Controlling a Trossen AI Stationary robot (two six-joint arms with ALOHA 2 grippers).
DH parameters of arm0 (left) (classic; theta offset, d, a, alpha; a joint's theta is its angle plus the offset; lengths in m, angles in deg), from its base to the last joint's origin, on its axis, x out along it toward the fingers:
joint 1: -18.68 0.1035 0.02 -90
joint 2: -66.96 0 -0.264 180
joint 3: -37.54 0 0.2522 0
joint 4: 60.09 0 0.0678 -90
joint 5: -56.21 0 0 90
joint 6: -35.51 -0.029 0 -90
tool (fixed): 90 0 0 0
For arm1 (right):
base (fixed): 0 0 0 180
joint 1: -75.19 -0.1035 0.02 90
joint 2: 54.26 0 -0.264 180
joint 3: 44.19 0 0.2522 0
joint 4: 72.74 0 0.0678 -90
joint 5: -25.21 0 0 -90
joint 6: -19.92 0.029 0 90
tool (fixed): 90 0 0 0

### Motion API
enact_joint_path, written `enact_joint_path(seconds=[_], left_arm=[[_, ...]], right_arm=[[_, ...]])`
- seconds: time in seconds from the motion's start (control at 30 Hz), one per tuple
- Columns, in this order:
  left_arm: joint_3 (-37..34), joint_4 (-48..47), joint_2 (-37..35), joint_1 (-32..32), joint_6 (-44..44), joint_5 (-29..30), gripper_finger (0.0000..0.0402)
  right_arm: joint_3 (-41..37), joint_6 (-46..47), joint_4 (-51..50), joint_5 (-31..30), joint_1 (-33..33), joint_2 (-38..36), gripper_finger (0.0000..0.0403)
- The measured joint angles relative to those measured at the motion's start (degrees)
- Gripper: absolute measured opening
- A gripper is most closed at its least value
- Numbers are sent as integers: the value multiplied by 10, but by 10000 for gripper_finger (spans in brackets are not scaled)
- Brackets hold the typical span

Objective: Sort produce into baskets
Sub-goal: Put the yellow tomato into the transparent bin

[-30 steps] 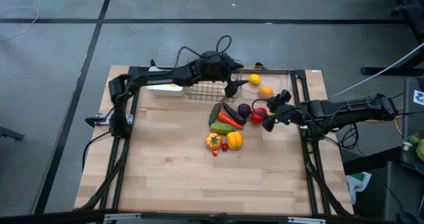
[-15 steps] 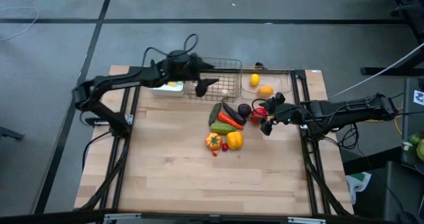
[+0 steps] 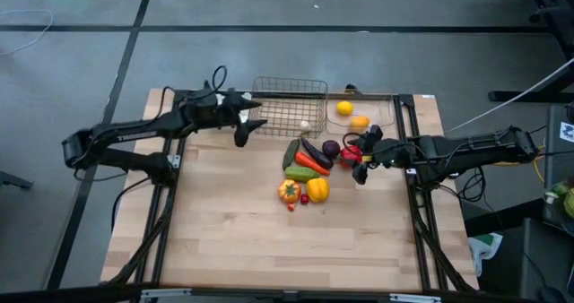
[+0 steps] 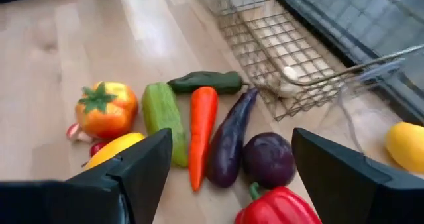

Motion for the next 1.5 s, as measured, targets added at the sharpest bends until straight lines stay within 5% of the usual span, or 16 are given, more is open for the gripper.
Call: enact_joint_path(seconds=[0.17, 0.77, 1.13, 1.4, 1.5], left_arm=[[-18, 0, -18, 0, 10, 2, 310], [-35, -3, -46, -2, -6, 2, 310], [-255, 98, -257, -2, -2, 1, 310], [-332, 82, -411, -2, -2, 1, 310], [-348, 60, -457, -2, -2, 1, 310]], right_arm=[[0, 30, 1, -51, 0, 11, 308], [0, 44, 3, -24, 0, 11, 308], [0, 43, 19, -24, 0, 11, 311], [0, 43, 38, -25, 0, 11, 392], [0, 44, 37, -25, 0, 11, 388]])
